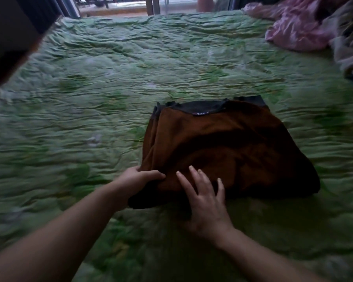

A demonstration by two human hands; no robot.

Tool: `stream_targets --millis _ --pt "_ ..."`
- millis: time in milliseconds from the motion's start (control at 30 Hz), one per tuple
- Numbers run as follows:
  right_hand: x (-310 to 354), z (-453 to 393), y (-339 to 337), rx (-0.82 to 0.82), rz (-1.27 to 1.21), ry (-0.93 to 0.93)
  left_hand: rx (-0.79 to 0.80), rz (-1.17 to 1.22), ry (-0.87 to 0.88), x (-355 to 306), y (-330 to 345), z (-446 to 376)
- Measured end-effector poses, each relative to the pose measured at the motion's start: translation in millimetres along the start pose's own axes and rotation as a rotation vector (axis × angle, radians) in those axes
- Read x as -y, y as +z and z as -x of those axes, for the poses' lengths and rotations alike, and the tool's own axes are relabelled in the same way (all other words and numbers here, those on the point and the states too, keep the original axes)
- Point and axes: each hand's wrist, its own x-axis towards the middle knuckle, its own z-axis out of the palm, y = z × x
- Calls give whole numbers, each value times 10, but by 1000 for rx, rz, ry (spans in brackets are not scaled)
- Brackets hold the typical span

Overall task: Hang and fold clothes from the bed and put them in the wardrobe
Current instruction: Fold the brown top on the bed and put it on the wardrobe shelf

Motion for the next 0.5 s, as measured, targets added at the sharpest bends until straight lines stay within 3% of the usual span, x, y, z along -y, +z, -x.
stream_targets --millis 133,267,400,500 --pt "377 49 -80 -15 -456 228 80 65 44 -103 33 243" --pt "396 50 -286 -152 -859 223 152 152 79 -376 113 485" --pt "53 2 -703 -466 -1486 414 302 369 135 -611 275 583" --pt "-496 62 -935 -593 -1852 554 262 283 105 -565 530 552"
